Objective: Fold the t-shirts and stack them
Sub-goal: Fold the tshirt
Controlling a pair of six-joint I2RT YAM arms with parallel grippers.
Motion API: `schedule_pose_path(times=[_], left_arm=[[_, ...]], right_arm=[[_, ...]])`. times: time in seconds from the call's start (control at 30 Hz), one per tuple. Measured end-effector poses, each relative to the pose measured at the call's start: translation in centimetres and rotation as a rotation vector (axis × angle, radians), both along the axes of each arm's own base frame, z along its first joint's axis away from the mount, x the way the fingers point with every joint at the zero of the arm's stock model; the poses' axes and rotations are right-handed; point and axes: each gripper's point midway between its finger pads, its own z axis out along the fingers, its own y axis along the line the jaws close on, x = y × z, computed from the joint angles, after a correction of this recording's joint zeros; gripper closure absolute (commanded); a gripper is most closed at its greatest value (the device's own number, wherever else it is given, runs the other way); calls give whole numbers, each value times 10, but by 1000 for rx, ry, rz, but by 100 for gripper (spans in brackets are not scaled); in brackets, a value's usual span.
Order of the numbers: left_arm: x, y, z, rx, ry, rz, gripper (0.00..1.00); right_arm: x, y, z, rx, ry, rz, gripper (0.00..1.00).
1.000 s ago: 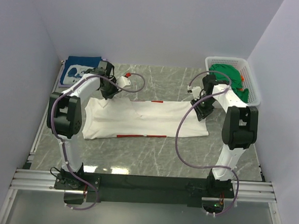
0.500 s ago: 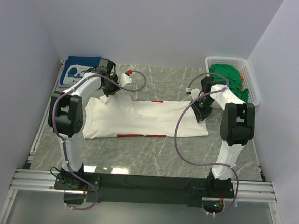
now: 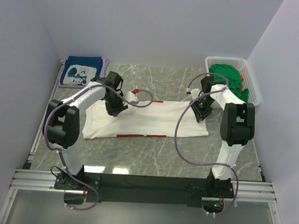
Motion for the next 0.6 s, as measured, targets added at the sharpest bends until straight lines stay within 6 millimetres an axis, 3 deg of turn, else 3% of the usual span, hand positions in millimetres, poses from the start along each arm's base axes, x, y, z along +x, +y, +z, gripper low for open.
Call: schedule_pose_path(times=[0.07,0.13,0.23,0.4,0.6], left_arm=[[-14,6,-10,20,54,-5,51],[-28,14,-16,31,114,1,47],[-32,19,-14,4,151,21,45],[-10,21,-1,-87,107,120,48],[20,6,6,-226,58,295,62]], right_arm=[[0,0,0,2,0,0,62],[0,1,0,5,1,1,62],[-1,3,0,17,3,-2,62],[6,10,6,53,-6,-22,68],[35,30,15,135,-47,-72,73]])
